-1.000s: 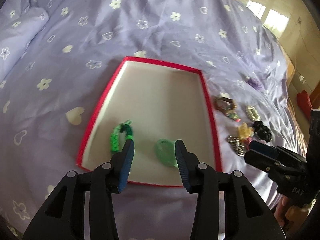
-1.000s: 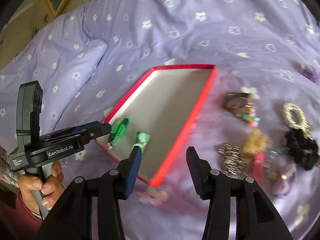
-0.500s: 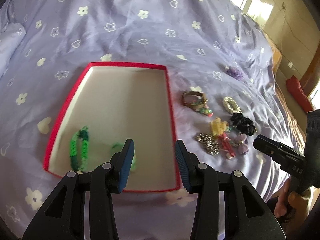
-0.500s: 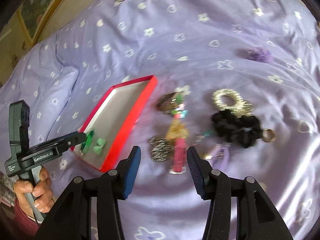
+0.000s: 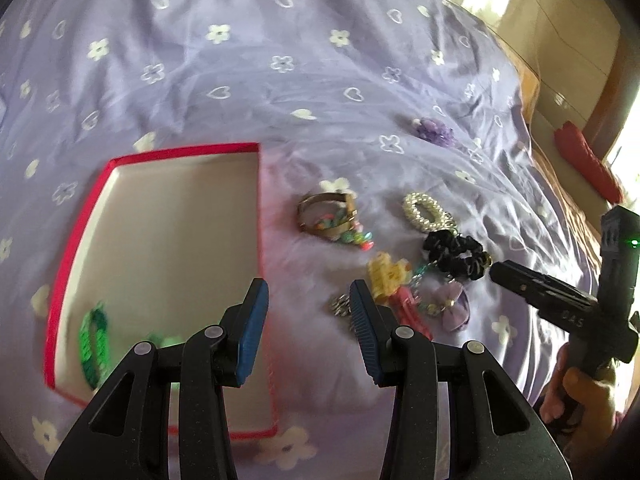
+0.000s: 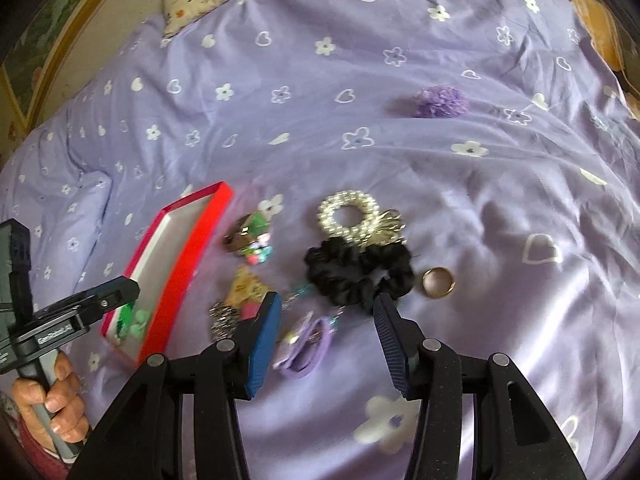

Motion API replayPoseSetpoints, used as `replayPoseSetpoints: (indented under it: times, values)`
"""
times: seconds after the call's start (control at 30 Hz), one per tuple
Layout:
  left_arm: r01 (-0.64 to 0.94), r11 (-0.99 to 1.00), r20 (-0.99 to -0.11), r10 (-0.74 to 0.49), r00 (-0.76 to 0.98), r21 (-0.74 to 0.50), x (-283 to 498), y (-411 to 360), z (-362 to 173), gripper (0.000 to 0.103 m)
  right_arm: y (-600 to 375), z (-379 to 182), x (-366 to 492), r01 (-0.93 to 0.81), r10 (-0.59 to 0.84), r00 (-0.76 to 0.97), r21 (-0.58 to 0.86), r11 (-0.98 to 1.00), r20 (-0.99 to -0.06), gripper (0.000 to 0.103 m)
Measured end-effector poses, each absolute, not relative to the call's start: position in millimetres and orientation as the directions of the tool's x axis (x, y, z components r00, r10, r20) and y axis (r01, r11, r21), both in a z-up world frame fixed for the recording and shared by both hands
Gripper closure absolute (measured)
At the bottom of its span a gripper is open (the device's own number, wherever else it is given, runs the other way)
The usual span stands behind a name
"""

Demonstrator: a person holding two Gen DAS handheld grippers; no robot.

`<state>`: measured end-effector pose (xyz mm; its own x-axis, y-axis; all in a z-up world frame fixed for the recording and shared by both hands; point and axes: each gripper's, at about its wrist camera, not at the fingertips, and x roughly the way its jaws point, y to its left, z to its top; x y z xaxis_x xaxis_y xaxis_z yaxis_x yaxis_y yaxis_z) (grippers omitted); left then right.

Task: Organize jewelry
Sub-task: 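Grasp the gold watch with left tool while right tool grasps black scrunchie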

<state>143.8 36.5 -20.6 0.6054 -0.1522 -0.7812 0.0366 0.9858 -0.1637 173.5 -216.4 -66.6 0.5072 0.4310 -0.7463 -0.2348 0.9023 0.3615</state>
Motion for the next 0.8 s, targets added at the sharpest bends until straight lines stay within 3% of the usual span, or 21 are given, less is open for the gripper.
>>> replayPoseSetpoints:
  times: [0.43,0.67,0.7,0.73,0.77,0.8]
  values:
    - [0.13,0.985,-0.81,-0.169,0.562,-0.115,224,1,-39,0.062,-201,-75,196,-0.306,0.427,0.488,0.309,0.9,-0.761,0.053]
    - [0.159,0.981,-0.845,-0.179,0.503,-0.113,256,-12,-64,0.064,-184,-97,210,-0.359,0.389,0.431,0.241,0.902,-0.814,0.055]
    - [0.165,0.98,-0.85,-0.18,0.495,-0.111,259,-14,-68,0.067,-180,-101,210,-0.37,0.375,0.429,0.219,0.903,-0.822,0.06]
    - [0.167,0.98,-0.853,-0.18,0.491,-0.11,261,-16,-71,0.076,-179,-102,210,-0.372,0.364,0.434,0.204,0.905,-0.824,0.077]
    - [0.17,0.979,-0.856,-0.181,0.484,-0.111,263,-17,-74,0.087,-179,-104,211,-0.369,0.364,0.436,0.206,0.907,-0.823,0.084]
    - [0.173,0.978,-0.859,-0.187,0.477,-0.117,264,-17,-76,0.091,-181,-105,211,-0.365,0.383,0.43,0.23,0.902,-0.818,0.087]
